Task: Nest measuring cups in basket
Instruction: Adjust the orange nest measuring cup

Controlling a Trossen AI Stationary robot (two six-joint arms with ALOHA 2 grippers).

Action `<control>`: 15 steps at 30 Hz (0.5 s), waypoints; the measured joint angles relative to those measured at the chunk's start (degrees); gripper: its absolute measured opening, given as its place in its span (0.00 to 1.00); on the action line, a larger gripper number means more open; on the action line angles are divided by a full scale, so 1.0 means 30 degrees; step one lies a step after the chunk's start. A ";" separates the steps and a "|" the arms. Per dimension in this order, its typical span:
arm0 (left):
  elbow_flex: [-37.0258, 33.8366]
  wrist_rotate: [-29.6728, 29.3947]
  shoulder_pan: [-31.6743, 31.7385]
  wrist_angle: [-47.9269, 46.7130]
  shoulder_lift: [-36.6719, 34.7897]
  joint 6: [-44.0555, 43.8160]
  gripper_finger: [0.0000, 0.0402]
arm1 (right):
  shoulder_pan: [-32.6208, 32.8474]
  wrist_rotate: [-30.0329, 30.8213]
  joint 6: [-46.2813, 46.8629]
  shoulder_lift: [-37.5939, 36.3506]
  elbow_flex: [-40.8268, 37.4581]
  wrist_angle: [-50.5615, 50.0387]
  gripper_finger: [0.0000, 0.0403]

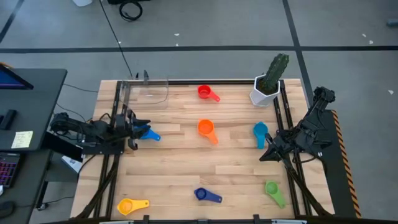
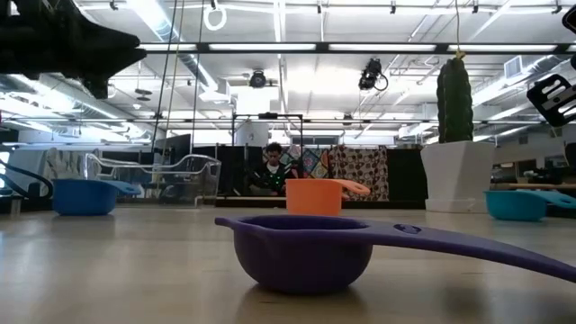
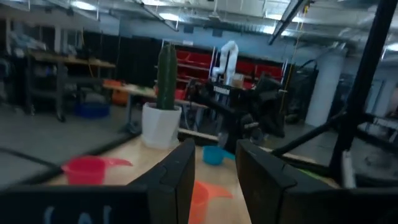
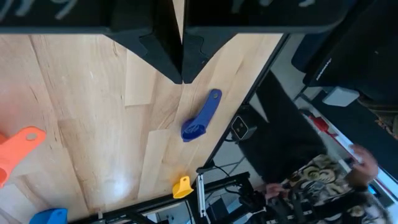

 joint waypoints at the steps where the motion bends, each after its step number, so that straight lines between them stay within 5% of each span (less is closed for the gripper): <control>1: 0.0199 0.0001 -0.0001 -0.0104 0.0010 0.0555 0.30 | 0.0001 0.0000 -0.0001 0.0001 -0.0001 0.0002 0.03; 15: 0.2449 -0.0280 0.0003 -0.0055 0.0002 0.3100 0.30 | -0.0002 0.0000 0.0003 0.0002 -0.0004 0.0002 0.03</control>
